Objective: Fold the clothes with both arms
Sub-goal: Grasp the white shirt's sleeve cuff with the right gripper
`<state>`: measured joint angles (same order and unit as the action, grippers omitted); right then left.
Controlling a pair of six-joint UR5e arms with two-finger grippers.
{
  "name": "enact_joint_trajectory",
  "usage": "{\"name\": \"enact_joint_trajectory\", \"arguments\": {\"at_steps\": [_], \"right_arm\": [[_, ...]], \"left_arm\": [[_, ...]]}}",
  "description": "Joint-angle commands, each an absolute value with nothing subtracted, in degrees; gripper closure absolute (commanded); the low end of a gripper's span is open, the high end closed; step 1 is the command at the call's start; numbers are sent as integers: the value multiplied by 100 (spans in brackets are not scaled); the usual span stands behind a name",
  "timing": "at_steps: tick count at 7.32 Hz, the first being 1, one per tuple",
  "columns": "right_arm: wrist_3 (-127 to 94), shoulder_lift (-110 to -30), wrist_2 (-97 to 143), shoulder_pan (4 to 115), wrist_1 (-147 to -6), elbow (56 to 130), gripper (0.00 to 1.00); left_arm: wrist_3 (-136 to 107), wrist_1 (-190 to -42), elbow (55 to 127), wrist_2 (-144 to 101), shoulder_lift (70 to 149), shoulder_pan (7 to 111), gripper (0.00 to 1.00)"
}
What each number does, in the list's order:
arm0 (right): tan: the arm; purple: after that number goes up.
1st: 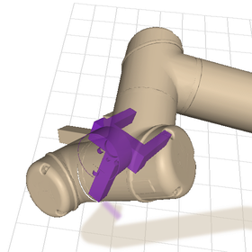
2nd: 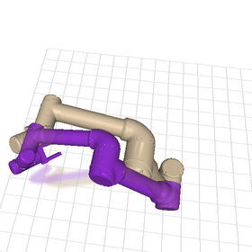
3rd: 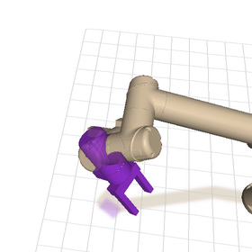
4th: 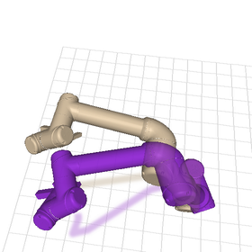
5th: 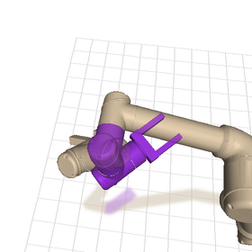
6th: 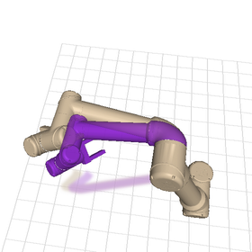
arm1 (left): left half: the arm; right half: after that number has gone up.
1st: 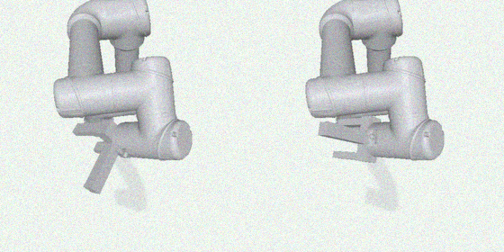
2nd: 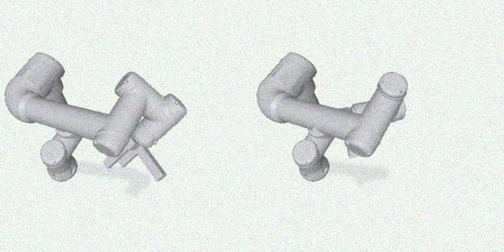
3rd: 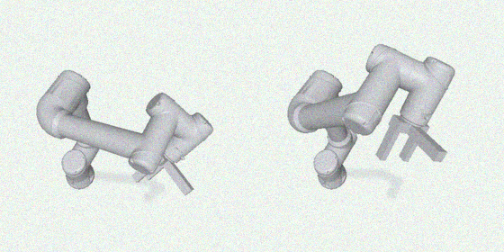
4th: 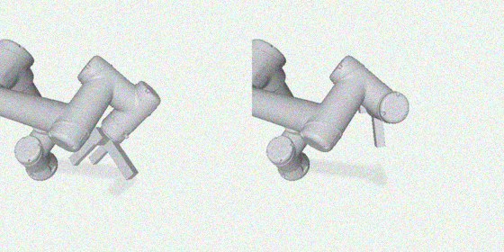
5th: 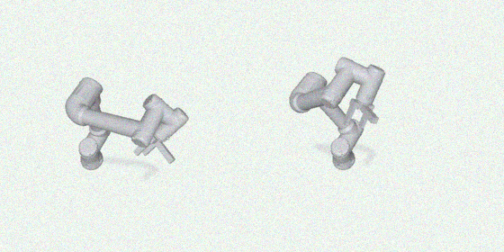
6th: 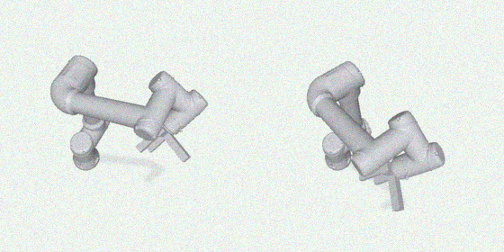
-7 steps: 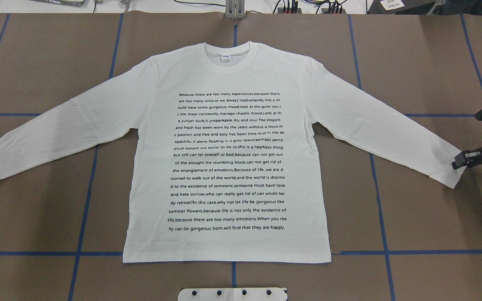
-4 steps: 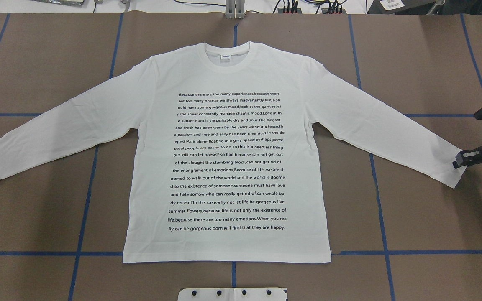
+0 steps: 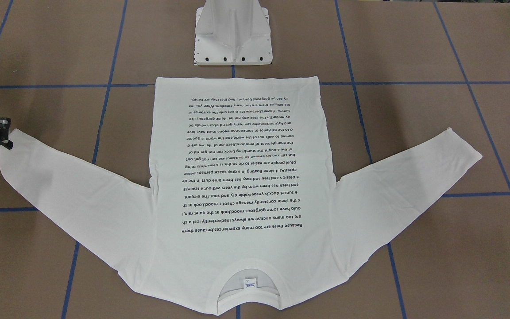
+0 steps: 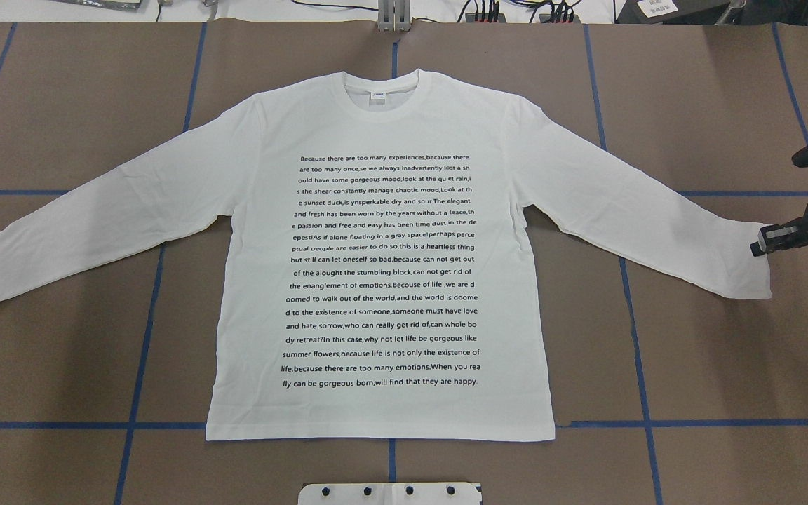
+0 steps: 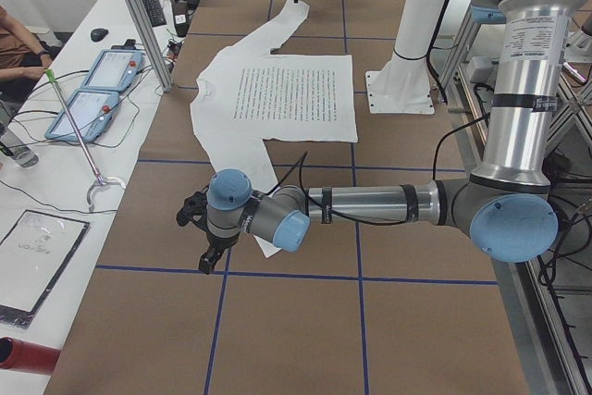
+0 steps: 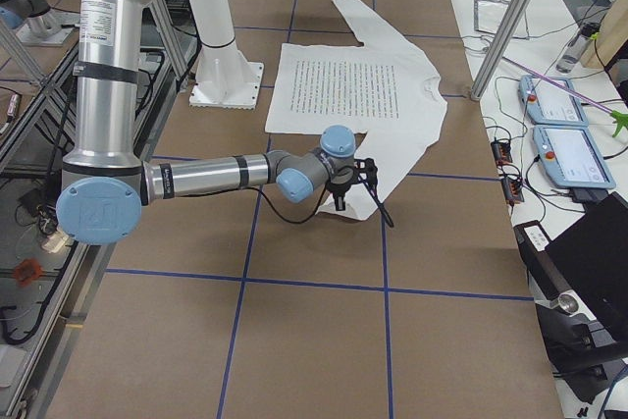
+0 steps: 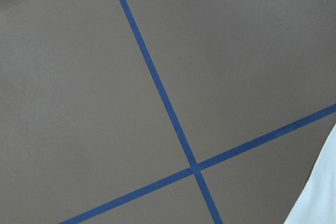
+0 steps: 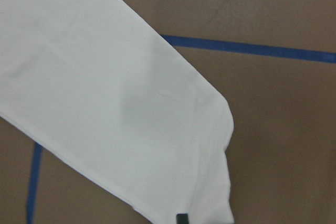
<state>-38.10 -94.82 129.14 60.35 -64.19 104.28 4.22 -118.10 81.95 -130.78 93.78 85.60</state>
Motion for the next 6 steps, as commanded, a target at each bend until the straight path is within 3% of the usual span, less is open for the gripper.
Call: {"name": "enact_joint_trajectory", "arguments": {"at_steps": [1,3,6], "right_arm": [[-4855,-8297,12955,5960,-8008,11337,100],[-5892,-6531,12982,5565,-8681,10928,100],[-6406,-5032,12920,5133,-8325,10083,100]], "left_arm": [[422,-11804,8191,-13078,9378,8561,0],[422,-11812,8200,-13078,9387,8561,0],[422,-11812,8183,-13078,9378,8561,0]]}}
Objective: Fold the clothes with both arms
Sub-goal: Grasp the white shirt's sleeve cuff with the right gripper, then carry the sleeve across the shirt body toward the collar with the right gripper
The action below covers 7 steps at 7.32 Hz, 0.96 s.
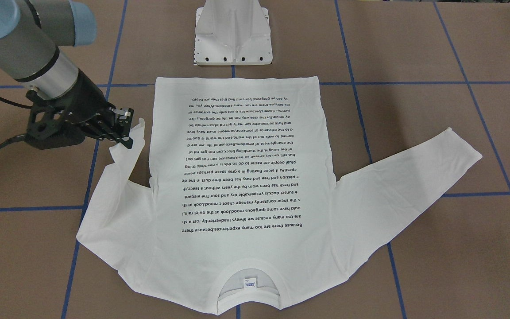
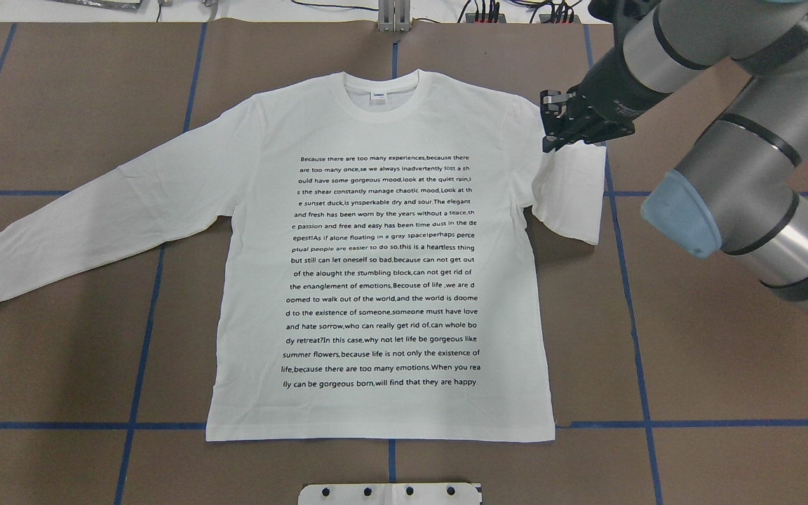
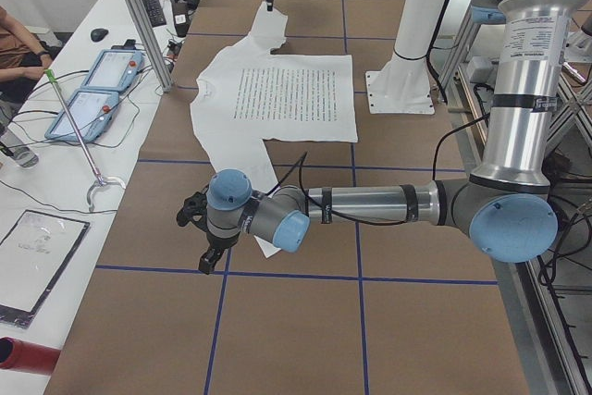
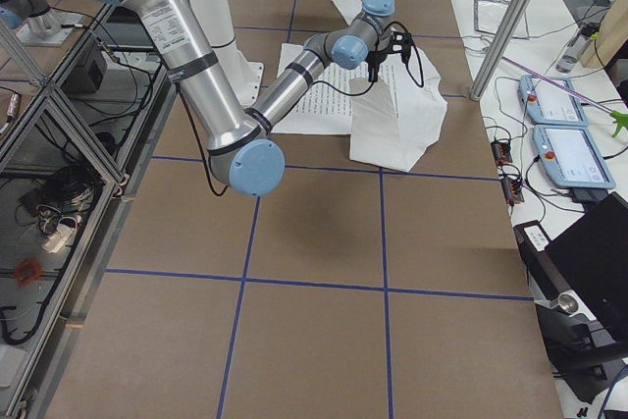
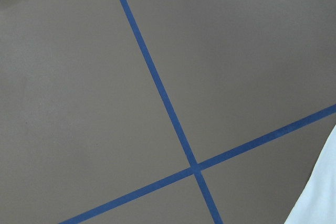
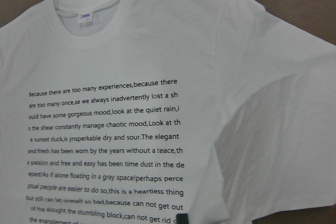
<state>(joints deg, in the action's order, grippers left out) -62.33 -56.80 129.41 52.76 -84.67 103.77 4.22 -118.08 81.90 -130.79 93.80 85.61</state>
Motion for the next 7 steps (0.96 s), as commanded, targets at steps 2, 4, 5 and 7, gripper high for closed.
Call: {"name": "enact_joint_trajectory", "arguments": {"at_steps": [2,4,5,7], "right_arm": [[-6460,-4162,12920,5081,-8270,9950,100],[-6434,-3685,12633,4679,-8271,9792,100],[-6434,-3430,12117,4293,-8271,9417,100],[-6451,-2823,11822,3939,-7555,7856,100]], "left_arm": [[422,-11812,8165,-13078,9360,8561,0],[422,-11804,8156,-13078,9352,8569,0],[422,-11804,8148,-13078,9343,8569,0],[422,-11804,8147,-13078,9343,8569,0]]}}
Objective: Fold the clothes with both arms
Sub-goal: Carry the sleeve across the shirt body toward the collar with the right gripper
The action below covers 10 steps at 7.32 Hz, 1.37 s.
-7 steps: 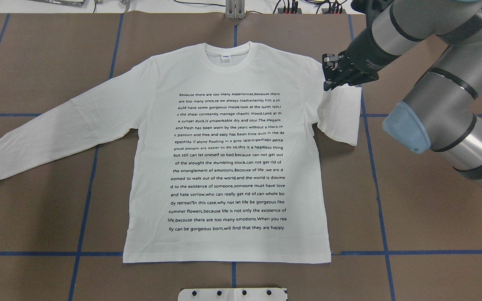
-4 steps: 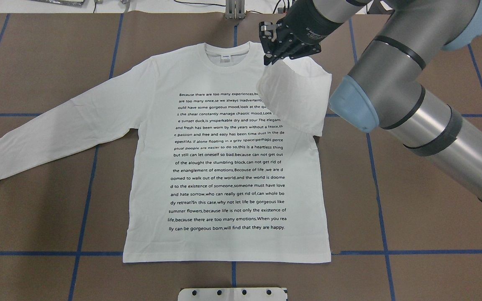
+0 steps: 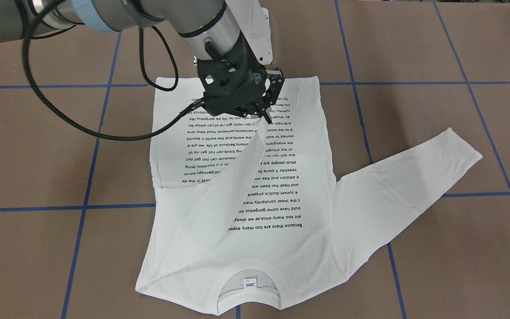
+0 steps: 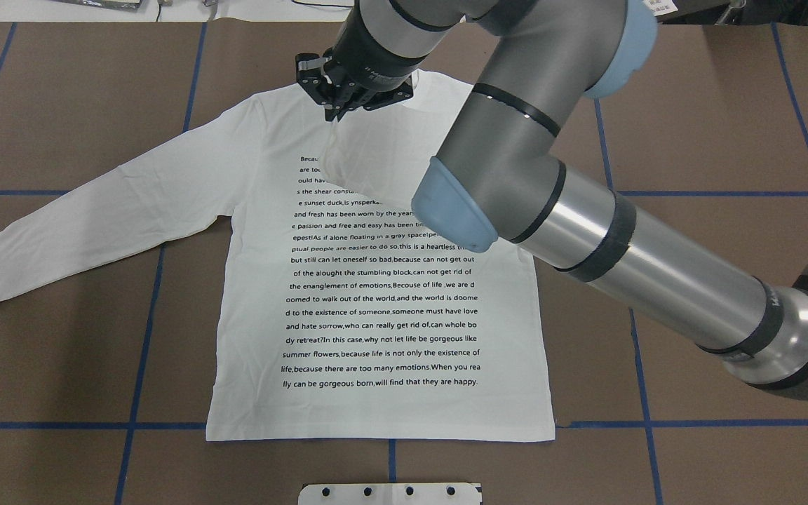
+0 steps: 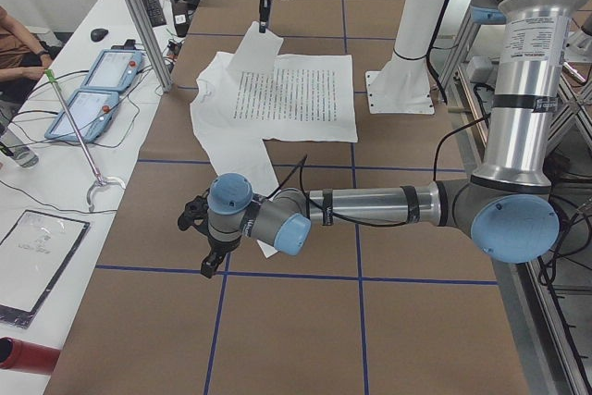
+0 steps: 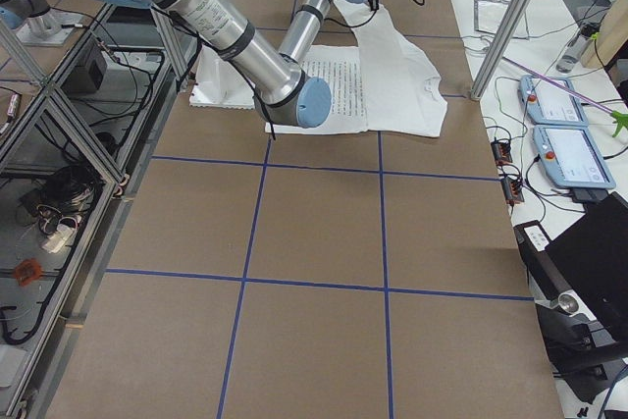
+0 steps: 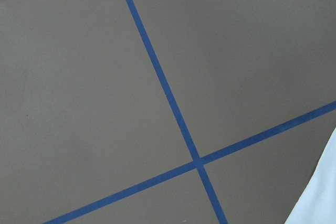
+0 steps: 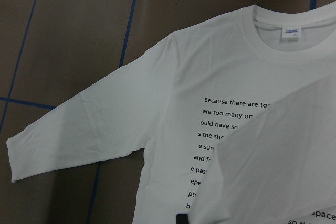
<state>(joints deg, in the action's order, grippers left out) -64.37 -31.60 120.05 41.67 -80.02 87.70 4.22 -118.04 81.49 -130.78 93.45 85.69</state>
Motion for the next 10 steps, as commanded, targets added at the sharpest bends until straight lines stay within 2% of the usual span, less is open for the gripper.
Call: {"name": "enact_joint_trajectory", "arguments": {"at_steps": [1,4,7,8,9,10], "right_arm": [[-6425,-2578,11813,3842,-7437,7205,100],[-6398,-1873,11148,3448,-6438,5208,100],[-6390,-1846,10802,3094,-5709,4818,100],[-6390,-1820,10663,3042,-5504,4782,42],[-6390,-1750,10409,2945,-5371,4781,0],[-6407,-1714,10398,2927,-5231,4790,0]], "left_arm": [[422,-11804,8139,-13078,9343,8569,0],[422,-11804,8139,-13078,9351,8569,0],[413,-11804,8139,-13078,9343,8578,0],[413,-11795,8139,-13078,9343,8578,0],[404,-11795,8130,-13078,9360,8578,0],[404,-11795,8112,-13069,9386,8569,0]]}}
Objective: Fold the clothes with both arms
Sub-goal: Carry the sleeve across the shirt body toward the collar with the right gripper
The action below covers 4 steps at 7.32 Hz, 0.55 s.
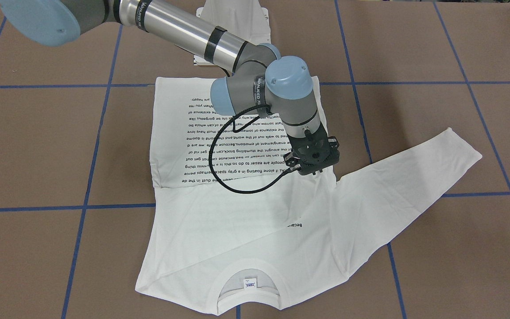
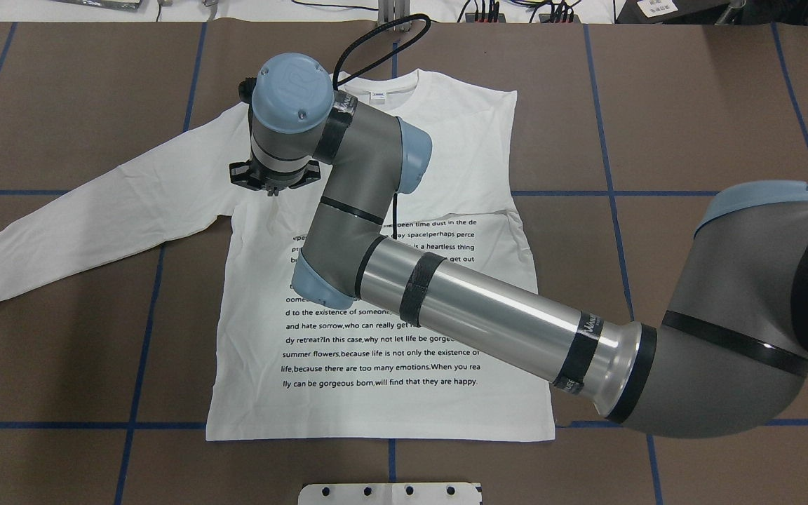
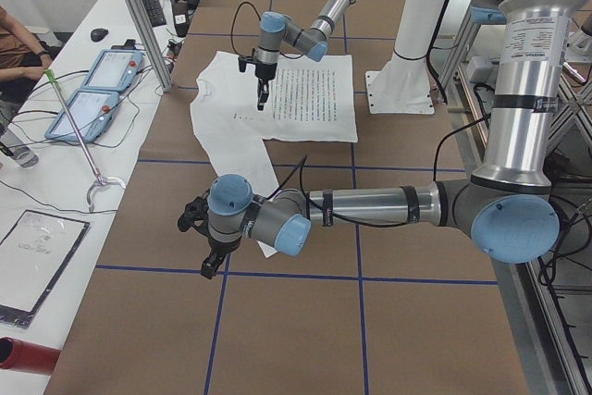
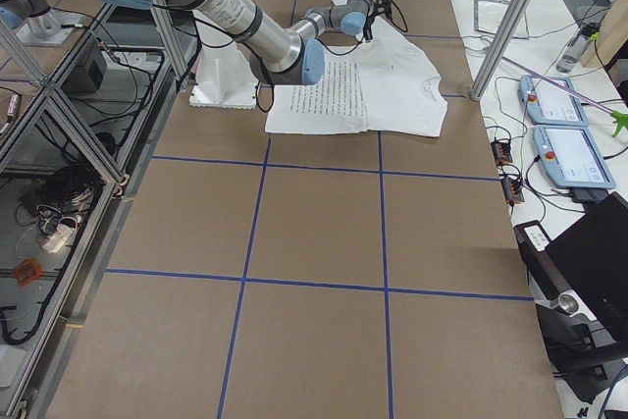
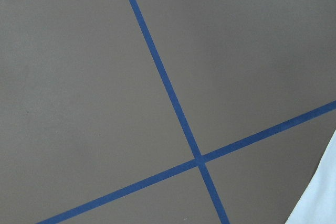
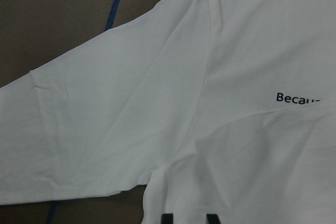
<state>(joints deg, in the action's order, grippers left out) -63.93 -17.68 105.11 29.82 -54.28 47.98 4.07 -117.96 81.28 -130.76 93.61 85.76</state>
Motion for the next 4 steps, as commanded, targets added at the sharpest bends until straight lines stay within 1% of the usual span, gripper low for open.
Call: {"name": "enact_joint_trajectory", "arguments": {"at_steps": [1,2,3,4], "right_arm": [[-6486,-1705,10397,2918,-5186,4825,0],[-6678,-1714,10397,2927,-5246,4851,0],[-7002,-1792,10415,2962,-5325,5026,0],[-7161,-2071,10546,3075,-6101,5741,0]], "left_arm": [[404,-11795,8069,-13069,9404,8569,0],[282,-11804,8051,-13069,9413,8561,0],[-667,-11891,8146,-13017,9422,8526,0],[-1477,-12579,8147,-13008,9283,8238,0]]}}
